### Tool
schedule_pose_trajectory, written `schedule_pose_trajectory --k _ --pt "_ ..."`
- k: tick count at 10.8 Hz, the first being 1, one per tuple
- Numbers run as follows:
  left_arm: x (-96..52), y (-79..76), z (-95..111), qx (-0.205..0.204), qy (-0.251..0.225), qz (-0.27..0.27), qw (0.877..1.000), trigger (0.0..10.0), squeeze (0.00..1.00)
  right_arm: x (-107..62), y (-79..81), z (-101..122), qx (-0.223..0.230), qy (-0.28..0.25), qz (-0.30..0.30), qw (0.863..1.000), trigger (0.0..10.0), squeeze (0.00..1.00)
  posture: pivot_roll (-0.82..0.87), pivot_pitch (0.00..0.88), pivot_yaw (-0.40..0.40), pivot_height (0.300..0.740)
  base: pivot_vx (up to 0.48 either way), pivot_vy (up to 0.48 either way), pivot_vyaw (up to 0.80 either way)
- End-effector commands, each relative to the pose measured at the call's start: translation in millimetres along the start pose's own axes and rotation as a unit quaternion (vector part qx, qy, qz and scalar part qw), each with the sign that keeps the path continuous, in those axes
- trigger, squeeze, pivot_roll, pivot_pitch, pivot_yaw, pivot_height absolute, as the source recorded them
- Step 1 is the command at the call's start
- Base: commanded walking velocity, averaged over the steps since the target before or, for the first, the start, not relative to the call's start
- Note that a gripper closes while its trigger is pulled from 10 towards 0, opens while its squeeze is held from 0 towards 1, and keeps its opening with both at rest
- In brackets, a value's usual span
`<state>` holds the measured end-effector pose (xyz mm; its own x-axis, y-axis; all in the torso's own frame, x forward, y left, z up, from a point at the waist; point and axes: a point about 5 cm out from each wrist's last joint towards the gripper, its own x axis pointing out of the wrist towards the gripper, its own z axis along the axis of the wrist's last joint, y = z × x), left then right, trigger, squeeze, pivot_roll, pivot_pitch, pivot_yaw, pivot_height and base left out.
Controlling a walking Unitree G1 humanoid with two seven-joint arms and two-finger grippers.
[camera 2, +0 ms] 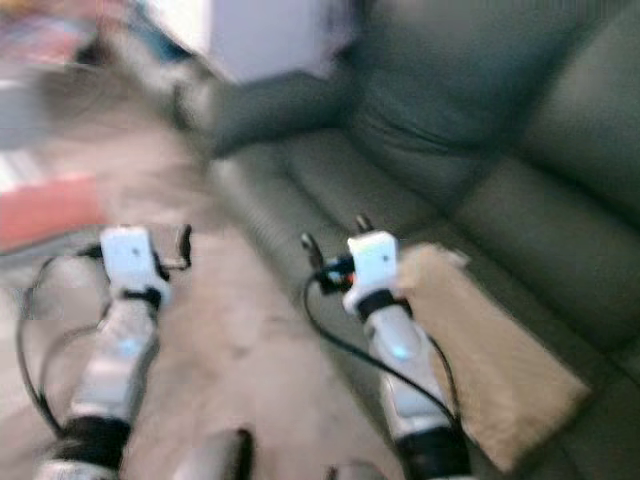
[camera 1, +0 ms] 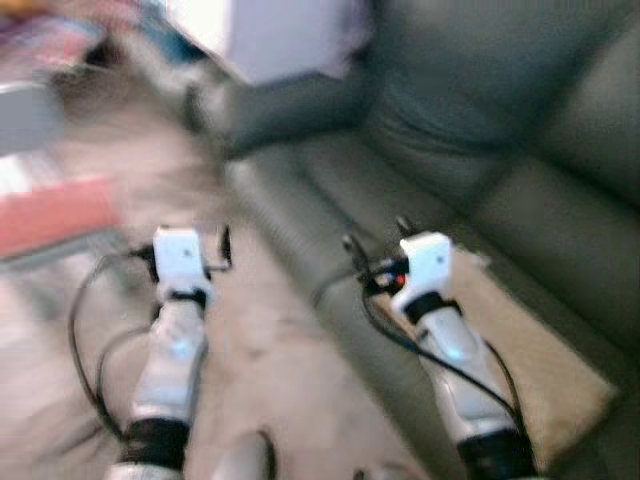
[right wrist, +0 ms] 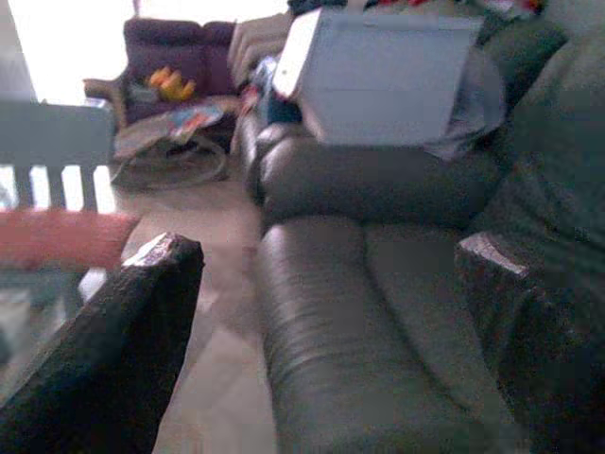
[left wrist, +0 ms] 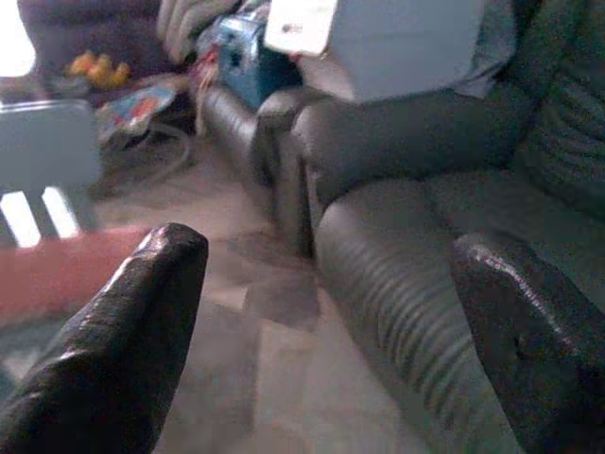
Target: Move the pillow to the sofa
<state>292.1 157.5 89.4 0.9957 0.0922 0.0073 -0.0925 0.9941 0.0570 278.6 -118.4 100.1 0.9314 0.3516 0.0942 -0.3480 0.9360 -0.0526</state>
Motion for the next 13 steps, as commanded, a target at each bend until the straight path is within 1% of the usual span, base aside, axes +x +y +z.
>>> schedule_pose_trajectory --k 1,8,9,10,11,12,13 --pt "-0.5 -0.2 2.0 0.009 -0.003 -0.006 1.000 10.0 0.00 -0.2 -0.7 1.0 0.004 -0.003 -0.002 1.000 10.0 0.00 -0.04 0.070 -0.039 0.740 0.000 0.000 0.79" --pt "-0.4 -0.3 2.4 0.010 -0.002 -0.007 1.000 10.0 0.00 1.0 0.7 0.3 0.009 -0.002 0.006 1.000 10.0 0.00 -0.04 0.073 -0.039 0.740 0.000 0.000 0.78" --pt "-0.3 -0.3 2.5 0.011 -0.002 -0.008 1.000 10.0 0.00 1.8 2.1 0.5 0.011 -0.003 0.010 1.000 10.0 0.00 -0.04 0.072 -0.039 0.740 0.000 0.300 0.77" --pt "0.2 0.8 2.1 0.020 0.000 -0.004 1.000 10.0 0.00 2.8 0.3 1.8 0.023 -0.009 0.004 1.000 10.0 0.00 -0.04 0.071 -0.040 0.740 0.000 0.480 0.00" --pt "0.5 2.6 1.0 0.025 0.002 0.000 1.000 10.0 0.00 3.7 -4.2 2.7 0.024 -0.011 -0.007 1.000 10.0 0.00 -0.03 0.070 -0.041 0.740 0.000 0.480 0.00" --pt "0.3 3.4 0.5 0.025 0.004 0.001 1.000 10.0 0.00 3.9 -5.7 2.3 0.025 -0.010 -0.010 1.000 10.0 0.00 -0.03 0.070 -0.041 0.740 0.000 0.480 0.00" --pt "0.3 4.1 1.2 0.035 0.001 0.002 0.999 10.0 0.00 4.1 -6.0 2.9 0.022 -0.013 -0.012 1.000 10.0 0.00 -0.03 0.071 -0.040 0.740 0.000 0.480 0.00"
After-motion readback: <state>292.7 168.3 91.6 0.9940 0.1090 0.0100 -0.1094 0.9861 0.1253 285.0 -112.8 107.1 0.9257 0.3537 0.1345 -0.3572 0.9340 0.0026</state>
